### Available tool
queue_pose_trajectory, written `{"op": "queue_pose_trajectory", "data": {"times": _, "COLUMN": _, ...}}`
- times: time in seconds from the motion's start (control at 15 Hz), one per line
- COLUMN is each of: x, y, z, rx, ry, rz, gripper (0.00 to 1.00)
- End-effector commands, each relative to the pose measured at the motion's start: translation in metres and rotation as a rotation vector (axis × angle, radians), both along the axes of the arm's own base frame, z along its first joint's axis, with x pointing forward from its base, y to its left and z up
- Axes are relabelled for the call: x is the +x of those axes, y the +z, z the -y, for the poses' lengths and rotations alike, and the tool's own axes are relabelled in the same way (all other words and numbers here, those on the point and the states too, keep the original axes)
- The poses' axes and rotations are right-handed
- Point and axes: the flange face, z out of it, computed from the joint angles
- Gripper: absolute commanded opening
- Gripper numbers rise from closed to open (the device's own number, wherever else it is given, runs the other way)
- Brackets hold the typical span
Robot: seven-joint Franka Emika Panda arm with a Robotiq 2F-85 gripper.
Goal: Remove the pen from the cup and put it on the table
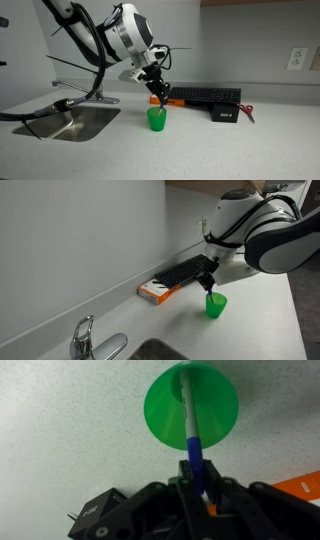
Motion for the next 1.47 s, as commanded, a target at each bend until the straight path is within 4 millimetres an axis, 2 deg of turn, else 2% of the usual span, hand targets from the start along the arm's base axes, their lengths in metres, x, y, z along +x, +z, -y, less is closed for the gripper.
{"op": "queue_pose_trajectory", "data": {"times": 0.0, "x": -0.020, "y": 0.032, "z": -0.003, "rx": -0.020, "ry": 0.002, "rz": 0.055, "gripper": 0.00}}
{"op": "queue_pose_trajectory", "data": {"times": 0.07, "x": -0.028, "y": 0.045, "z": -0.005, "rx": -0.016, "ry": 0.010, "rz": 0.078, "gripper": 0.04}}
{"op": "queue_pose_trajectory", "data": {"times": 0.4, "x": -0.064, "y": 0.114, "z": -0.014, "rx": -0.006, "ry": 0.043, "rz": 0.167, "gripper": 0.04}}
{"op": "queue_pose_trajectory", "data": {"times": 0.53, "x": -0.060, "y": 0.125, "z": -0.025, "rx": 0.025, "ry": 0.076, "rz": 0.179, "gripper": 0.04}}
{"op": "queue_pose_trajectory", "data": {"times": 0.6, "x": -0.053, "y": 0.122, "z": -0.033, "rx": 0.047, "ry": 0.096, "rz": 0.164, "gripper": 0.04}}
{"op": "queue_pose_trajectory", "data": {"times": 0.73, "x": -0.035, "y": 0.097, "z": -0.049, "rx": 0.078, "ry": 0.120, "rz": 0.116, "gripper": 0.04}}
{"op": "queue_pose_trajectory", "data": {"times": 0.93, "x": -0.017, "y": 0.045, "z": -0.069, "rx": 0.105, "ry": 0.164, "rz": 0.003, "gripper": 0.04}}
{"op": "queue_pose_trajectory", "data": {"times": 1.13, "x": -0.002, "y": -0.006, "z": -0.082, "rx": 0.118, "ry": 0.218, "rz": -0.114, "gripper": 0.04}}
{"op": "queue_pose_trajectory", "data": {"times": 1.27, "x": 0.007, "y": -0.026, "z": -0.084, "rx": 0.122, "ry": 0.247, "rz": -0.161, "gripper": 0.04}}
{"op": "queue_pose_trajectory", "data": {"times": 1.4, "x": 0.016, "y": -0.036, "z": -0.086, "rx": 0.113, "ry": 0.267, "rz": -0.182, "gripper": 0.04}}
